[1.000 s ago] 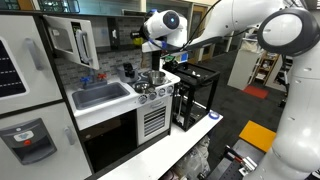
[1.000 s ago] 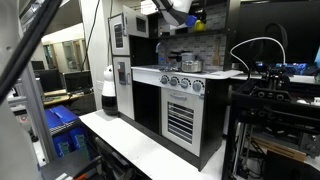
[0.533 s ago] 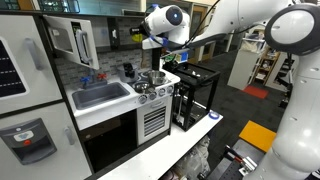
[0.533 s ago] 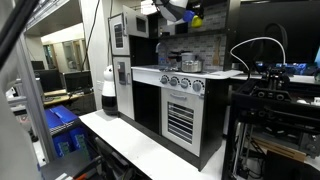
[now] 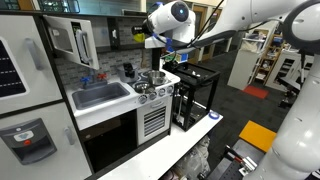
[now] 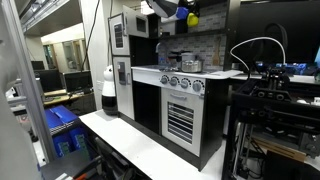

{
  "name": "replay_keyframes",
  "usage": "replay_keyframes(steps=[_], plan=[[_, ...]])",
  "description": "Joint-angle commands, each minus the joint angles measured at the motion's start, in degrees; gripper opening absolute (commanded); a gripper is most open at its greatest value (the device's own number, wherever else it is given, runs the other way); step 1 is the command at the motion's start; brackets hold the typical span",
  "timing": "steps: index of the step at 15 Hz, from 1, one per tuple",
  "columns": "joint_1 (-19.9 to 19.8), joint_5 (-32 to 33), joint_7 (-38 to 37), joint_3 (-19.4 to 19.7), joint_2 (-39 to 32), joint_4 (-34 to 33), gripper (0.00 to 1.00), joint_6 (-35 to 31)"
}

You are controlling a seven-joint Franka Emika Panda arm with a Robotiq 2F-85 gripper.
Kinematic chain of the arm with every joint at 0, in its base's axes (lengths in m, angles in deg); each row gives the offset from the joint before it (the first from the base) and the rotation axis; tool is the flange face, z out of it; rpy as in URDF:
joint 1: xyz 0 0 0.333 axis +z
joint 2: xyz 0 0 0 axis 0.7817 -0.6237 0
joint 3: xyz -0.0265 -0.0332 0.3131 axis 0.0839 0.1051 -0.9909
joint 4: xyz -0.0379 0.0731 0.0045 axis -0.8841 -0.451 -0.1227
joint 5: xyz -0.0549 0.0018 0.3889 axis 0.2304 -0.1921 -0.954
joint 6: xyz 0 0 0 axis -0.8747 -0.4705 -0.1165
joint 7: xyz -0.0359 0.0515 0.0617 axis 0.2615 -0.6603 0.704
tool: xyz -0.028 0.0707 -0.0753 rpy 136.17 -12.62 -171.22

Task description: Put the yellow object in the pot

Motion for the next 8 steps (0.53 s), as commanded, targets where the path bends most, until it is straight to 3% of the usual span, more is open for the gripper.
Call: replay_keyframes(steps=[1, 8], plan=[[-0.96, -5.93, 3.78, -0.28, 5.28, 7.17, 0.38, -1.28], [-0.03, -21.26, 15.67, 0.10, 10.99, 14.36, 0.38, -1.08]])
